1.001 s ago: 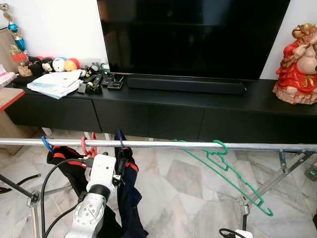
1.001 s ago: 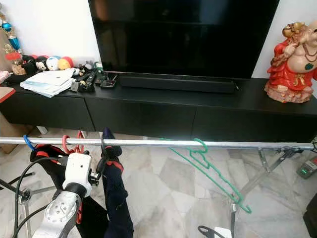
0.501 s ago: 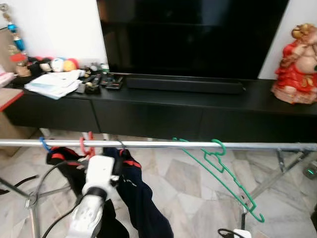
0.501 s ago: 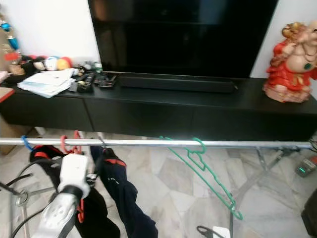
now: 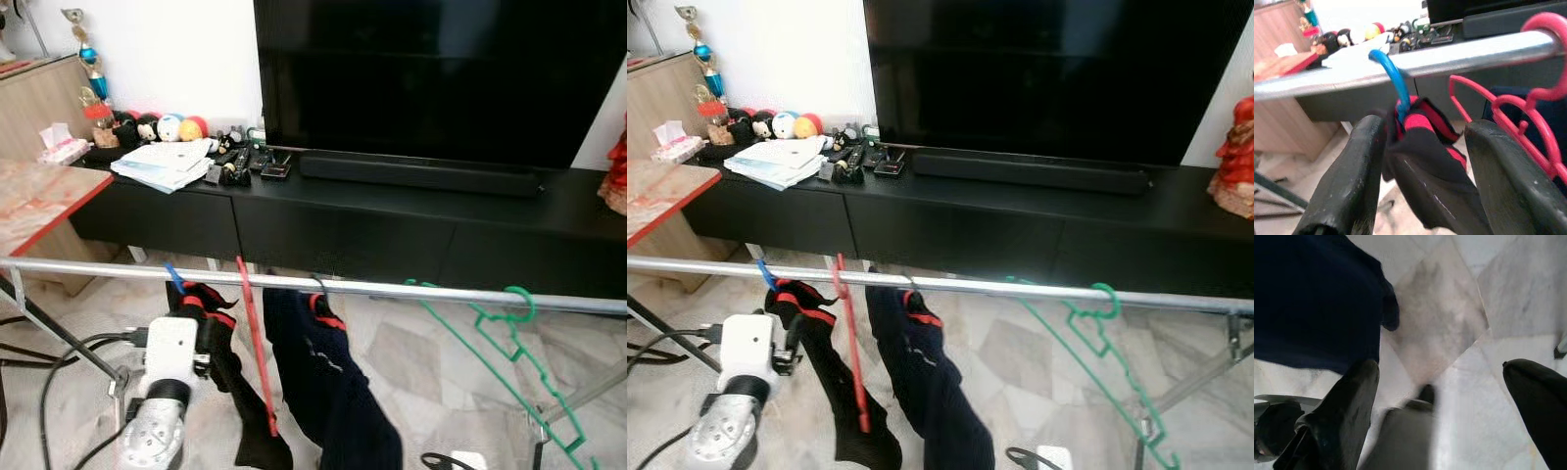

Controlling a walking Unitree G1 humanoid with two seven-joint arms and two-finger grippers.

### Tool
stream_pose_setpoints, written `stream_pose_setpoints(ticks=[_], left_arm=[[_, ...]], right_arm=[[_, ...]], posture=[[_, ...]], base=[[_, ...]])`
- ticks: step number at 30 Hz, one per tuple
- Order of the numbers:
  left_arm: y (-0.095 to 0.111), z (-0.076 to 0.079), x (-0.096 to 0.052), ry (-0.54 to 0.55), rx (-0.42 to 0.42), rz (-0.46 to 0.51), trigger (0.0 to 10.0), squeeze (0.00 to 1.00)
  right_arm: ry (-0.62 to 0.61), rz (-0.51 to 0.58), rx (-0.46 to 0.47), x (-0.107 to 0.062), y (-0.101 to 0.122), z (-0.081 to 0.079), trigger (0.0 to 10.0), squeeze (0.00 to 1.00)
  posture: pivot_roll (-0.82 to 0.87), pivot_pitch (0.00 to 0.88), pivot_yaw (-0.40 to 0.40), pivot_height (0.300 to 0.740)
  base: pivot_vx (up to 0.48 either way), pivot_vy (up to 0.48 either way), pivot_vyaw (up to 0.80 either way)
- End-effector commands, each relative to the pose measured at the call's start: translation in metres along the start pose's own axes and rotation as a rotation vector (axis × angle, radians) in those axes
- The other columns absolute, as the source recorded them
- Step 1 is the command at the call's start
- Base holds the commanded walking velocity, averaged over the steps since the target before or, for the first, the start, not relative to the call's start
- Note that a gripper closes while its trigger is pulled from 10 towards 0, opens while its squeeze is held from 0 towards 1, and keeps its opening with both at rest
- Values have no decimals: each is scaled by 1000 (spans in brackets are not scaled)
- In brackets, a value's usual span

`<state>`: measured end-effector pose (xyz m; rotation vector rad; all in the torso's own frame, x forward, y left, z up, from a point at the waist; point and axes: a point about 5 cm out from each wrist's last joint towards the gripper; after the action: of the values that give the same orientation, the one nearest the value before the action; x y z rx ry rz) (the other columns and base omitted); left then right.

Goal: Hang hanger

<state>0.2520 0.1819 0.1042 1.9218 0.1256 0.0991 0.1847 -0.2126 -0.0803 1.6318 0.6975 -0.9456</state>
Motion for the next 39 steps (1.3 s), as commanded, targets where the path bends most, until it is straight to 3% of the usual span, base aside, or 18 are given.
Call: stream_pose_setpoints(ticks=[1, 7, 10, 16, 19, 20, 21, 22, 25, 27, 28, 29, 33, 39], left_arm=[[4, 6, 0, -26, 25, 19, 10000, 0], [4, 14, -1, -90, -23, 16, 10000, 0], [-1, 15, -1, -94, -60, -30, 10000, 0], [-5, 12, -4, -80, -27, -45, 10000, 0], [-20, -8, -14, 37, 22, -99, 10000, 0], [-34, -20, -22, 108, 48, -156, 10000, 0], [-34, -20, -22, 108, 48, -156, 10000, 0], [-48, -30, -31, 160, 68, -221, 10000, 0], [-74, -39, -43, 195, 76, -358, 10000, 0], [-105, -30, -49, 53, 53, -509, 10000, 0], [-105, -30, -49, 53, 53, -509, 10000, 0], [-119, -24, -53, -36, 45, -573, 10000, 0], [-134, -2, -56, -263, 100, -604, 10000, 0], [-153, 11, -48, -296, 53, -697, 10000, 0]], right_arm=[[-15, -15, 4, -1, -4, 5, 10000, 0], [-15, -12, 7, -1, -3, 5, 10000, 0], [-16, -8, 12, -1, -2, 5, 10000, 0], [-19, -5, 13, -1, -1, 5, 10000, 0], [-21, -2, 17, -1, -1, 5, 10000, 0], [-23, -2, 17, -1, -1, 5, 10000, 0], [-23, -2, 17, -1, -1, 5, 10000, 0], [-24, -2, 17, -1, -1, 5, 10000, 0], [-25, -2, 17, -1, -1, 5, 10000, 0], [-27, -4, 15, -1, -1, 4, 10000, 0], [-27, -4, 15, -1, -1, 4, 10000, 0], [-28, -4, 15, -1, -1, 4, 10000, 0], [-37, -2, 15, 0, -1, 4, 10000, 0], [-51, 17, 49, 0, 1, 4, 10000, 0]], posture=[[-28, 0, 56, 740], [-25, 0, 56, 740], [-23, 0, 54, 740], [-20, 0, 56, 740], [-18, 0, 58, 740], [-18, 0, 58, 740], [-18, 0, 58, 740], [-8, 0, 56, 740], [-6, 0, 56, 740], [-4, 0, 54, 740], [-4, 0, 54, 740], [-2, 0, 53, 740], [-3, 0, 55, 740], [-6, 0, 55, 740]], base=[[0, 0, 0], [0, 0, 0], [0, 0, 0], [0, 0, 0], [0, 0, 0], [0, 0, 0], [0, 0, 0], [0, 0, 0], [0, 0, 0], [0, 0, 0], [0, 0, 0], [0, 0, 0], [0, 0, 0], [0, 0, 0]])
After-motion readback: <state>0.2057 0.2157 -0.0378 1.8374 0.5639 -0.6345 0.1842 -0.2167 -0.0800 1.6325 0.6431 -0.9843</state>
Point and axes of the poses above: a point about 5 cm out from each wrist's last joint towards the gripper, its own x axis pointing out of the wrist towards the gripper, its own y axis along the axis of the wrist's last joint, z = x × y, and after that the axes turned 12 degrees about x, right-handed
